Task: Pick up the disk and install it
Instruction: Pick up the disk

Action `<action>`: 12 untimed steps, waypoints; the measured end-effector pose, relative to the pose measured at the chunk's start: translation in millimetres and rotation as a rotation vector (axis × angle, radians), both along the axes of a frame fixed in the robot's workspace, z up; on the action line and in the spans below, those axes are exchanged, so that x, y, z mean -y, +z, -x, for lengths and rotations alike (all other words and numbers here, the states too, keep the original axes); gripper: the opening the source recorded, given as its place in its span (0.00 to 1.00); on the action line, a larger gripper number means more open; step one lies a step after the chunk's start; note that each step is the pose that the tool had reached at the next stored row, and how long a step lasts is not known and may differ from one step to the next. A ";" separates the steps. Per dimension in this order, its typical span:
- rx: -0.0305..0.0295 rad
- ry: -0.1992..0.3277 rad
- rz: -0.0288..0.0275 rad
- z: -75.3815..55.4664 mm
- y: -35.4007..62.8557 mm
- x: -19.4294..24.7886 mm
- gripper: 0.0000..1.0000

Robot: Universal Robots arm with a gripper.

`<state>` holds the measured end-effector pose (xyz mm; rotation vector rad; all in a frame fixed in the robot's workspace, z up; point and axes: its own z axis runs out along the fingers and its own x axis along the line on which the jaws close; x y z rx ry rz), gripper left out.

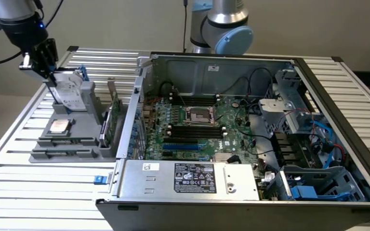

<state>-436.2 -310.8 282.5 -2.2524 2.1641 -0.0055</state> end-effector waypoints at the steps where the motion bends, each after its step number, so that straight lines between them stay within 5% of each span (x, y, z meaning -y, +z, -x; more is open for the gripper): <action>1: 0.0000 -0.002 -0.0001 0.0 0.0 0.7 0.33; 12: 0.0000 -0.015 -0.0068 0.0 0.0 1.7 0.33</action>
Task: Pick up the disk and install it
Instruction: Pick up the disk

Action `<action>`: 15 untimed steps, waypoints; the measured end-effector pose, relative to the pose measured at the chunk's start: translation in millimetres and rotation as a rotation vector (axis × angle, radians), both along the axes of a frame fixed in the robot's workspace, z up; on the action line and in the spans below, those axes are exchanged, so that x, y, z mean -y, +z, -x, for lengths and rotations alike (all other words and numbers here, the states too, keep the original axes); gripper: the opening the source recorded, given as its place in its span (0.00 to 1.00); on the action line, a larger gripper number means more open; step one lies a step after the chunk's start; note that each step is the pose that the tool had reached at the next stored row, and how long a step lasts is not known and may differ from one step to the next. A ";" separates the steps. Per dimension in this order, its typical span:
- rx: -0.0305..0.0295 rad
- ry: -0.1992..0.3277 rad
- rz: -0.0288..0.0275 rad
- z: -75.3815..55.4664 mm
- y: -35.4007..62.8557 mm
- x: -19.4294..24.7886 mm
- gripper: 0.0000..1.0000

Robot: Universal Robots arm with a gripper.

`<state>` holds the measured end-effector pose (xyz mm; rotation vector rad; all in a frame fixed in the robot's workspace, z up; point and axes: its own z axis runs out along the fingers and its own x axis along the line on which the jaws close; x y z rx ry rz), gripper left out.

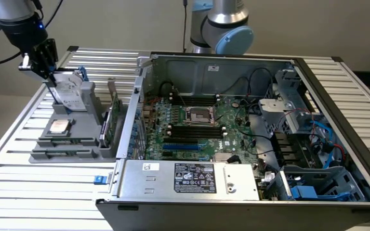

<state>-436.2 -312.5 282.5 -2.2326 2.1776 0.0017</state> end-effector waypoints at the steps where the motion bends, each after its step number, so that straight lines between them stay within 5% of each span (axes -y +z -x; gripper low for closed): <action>1: 0.0000 -0.001 -0.0006 0.0 0.0 0.1 0.33; 15: 0.0000 -0.004 -0.0093 0.0 0.0 2.9 0.33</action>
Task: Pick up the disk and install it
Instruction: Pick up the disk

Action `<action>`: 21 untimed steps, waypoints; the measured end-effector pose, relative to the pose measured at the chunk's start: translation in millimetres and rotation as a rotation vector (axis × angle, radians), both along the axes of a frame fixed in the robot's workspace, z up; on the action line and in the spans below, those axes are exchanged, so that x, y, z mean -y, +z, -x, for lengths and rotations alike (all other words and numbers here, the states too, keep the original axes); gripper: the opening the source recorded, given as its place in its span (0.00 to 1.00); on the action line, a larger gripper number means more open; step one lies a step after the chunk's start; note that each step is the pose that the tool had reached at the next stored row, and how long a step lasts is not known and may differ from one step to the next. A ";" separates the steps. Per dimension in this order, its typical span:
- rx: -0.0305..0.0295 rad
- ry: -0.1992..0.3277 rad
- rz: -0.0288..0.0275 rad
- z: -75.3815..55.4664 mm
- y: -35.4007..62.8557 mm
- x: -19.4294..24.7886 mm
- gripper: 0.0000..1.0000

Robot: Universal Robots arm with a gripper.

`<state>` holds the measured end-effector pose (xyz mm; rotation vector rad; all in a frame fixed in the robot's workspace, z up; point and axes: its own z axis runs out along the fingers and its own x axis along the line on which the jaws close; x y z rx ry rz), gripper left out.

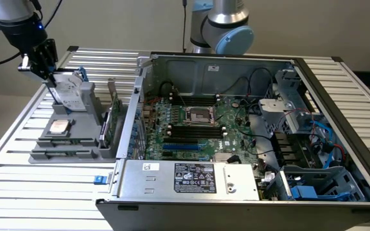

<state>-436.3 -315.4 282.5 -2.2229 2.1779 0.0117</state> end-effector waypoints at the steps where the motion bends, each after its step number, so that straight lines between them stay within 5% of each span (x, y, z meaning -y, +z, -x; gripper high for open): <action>1: 0.0000 0.000 -0.0007 0.0 0.1 0.0 0.33; 8: 0.0000 -0.001 -0.0048 0.0 10.2 0.0 0.33; 21: 0.0000 -0.006 -0.0075 -0.1 66.4 0.0 0.33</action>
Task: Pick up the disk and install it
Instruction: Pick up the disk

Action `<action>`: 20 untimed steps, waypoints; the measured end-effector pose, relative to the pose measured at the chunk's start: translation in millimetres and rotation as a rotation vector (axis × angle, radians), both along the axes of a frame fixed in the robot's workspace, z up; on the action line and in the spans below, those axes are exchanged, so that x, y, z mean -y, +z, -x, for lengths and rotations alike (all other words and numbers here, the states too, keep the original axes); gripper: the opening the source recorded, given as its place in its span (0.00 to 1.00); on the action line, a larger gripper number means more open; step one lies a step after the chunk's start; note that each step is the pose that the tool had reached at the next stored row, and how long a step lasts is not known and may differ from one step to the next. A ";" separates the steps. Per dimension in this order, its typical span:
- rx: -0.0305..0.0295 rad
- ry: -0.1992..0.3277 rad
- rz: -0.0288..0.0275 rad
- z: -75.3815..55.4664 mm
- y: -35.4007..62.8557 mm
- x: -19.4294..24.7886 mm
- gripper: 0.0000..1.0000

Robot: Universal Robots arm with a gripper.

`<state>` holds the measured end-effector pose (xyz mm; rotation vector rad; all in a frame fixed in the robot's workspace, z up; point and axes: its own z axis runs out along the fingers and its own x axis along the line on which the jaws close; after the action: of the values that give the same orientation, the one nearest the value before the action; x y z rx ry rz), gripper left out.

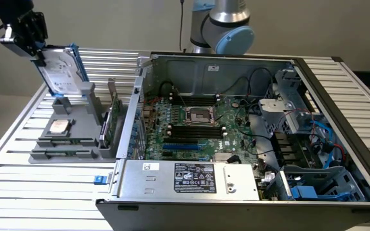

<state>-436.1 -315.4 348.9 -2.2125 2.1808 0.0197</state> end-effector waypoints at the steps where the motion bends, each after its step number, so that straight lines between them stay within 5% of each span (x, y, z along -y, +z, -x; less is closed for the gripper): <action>1: -0.0001 0.000 -0.0006 -0.6 3.4 0.1 0.33; 20: -0.0007 0.000 -0.0163 -40.7 74.5 0.0 0.33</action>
<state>-395.5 -315.4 423.4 -2.2042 2.1731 0.0381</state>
